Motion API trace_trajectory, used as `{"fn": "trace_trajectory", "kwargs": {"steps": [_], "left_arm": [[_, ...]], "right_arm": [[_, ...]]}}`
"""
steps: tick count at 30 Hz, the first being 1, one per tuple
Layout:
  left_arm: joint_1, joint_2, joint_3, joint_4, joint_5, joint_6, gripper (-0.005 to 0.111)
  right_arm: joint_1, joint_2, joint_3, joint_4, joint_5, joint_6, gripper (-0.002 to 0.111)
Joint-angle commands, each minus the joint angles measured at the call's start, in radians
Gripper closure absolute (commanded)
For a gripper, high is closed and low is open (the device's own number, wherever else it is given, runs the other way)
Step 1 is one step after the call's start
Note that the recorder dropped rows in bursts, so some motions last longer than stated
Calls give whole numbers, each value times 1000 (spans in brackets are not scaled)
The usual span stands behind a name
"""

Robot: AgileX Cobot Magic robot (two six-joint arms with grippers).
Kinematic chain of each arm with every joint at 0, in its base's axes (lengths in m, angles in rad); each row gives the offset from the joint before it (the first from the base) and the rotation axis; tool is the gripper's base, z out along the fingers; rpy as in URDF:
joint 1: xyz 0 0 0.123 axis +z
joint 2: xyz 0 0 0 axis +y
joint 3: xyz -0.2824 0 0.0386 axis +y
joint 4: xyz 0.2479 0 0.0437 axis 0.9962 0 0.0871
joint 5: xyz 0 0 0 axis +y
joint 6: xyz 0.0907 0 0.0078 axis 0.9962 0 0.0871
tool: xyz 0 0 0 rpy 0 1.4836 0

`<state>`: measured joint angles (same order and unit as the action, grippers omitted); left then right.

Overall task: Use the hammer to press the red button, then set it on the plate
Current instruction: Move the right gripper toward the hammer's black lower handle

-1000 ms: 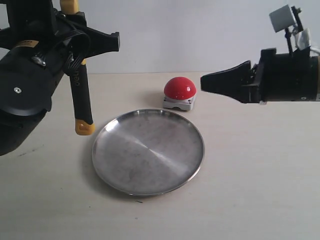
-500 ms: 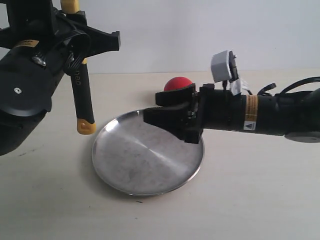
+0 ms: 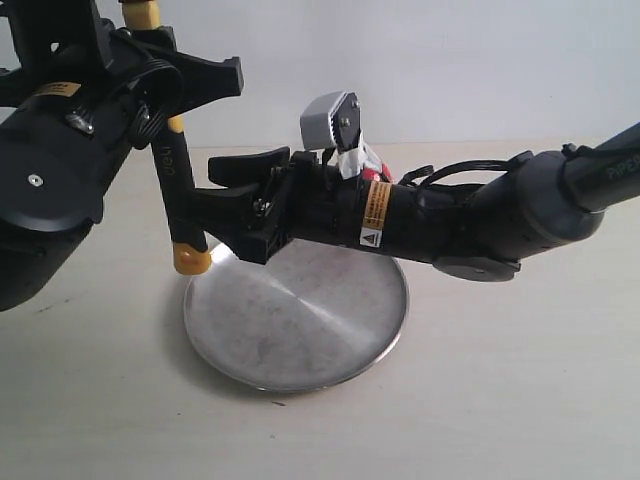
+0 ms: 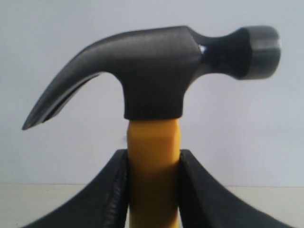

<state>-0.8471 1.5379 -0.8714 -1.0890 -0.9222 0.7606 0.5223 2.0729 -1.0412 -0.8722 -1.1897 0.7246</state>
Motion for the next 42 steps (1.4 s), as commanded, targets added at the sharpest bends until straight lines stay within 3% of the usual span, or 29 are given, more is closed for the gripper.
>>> {"fn": "trace_trajectory", "kwargs": {"steps": [1,17,36,42], "left_arm": [[-4,-10,-15,40,-49,-9,107],[-4,-10,-15,94,11,-9,107],[-4,-10,-15,97,16,-9,107],[-4,-10,-15,120,37,-39,107]], "right_arm": [[6,29,-40,7,44,37,38],[30,95,-165,-40,147,135,38],[35,110,-214,8,196,111,44],[35,110,-214,6,228,111,59]]}}
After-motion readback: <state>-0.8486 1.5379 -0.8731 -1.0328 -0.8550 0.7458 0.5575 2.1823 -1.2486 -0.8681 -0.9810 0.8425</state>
